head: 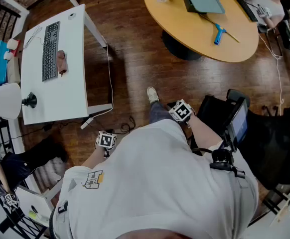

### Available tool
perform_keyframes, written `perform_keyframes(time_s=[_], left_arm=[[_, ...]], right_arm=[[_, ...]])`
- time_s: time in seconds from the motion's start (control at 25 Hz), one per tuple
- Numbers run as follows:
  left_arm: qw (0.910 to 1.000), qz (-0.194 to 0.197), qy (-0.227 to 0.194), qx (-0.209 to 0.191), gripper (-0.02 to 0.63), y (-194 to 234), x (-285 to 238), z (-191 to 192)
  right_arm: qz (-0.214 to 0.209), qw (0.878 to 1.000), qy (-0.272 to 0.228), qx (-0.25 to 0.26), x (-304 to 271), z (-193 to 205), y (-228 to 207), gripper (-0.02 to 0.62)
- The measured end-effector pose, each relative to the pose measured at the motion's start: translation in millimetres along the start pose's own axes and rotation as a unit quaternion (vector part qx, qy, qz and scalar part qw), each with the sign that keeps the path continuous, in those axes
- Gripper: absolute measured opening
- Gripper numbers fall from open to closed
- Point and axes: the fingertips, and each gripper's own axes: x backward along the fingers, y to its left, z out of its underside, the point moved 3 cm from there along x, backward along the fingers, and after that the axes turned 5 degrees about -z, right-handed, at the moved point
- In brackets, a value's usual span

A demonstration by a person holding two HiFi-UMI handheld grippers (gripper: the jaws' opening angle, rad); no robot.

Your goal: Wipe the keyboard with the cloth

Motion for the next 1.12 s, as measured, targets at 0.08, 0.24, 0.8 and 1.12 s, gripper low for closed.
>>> perform_keyframes(time_s=[0.08, 0.24, 0.8, 1.12], left_arm=[[0.9999, -0.01, 0.003, 0.002, 0.0, 7, 11, -30], [0.9988, -0.02, 0.01, 0.044, 0.0, 14, 12, -82], [0.953, -0.139, -0.142, 0.229, 0.0, 85, 56, -222], [0.9022, -0.21, -0.235, 0.294, 0.0, 190, 93, -266]], right_arm=[[-0.008, 1.0, 0.001, -0.003, 5, -20, -25, 0.0], [-0.04, 0.998, 0.015, 0.045, 9, -67, -73, 0.0], [-0.161, 0.948, 0.0, 0.274, -50, -292, -88, 0.0], [-0.206, 0.88, 0.0, 0.429, -87, -455, -27, 0.0]])
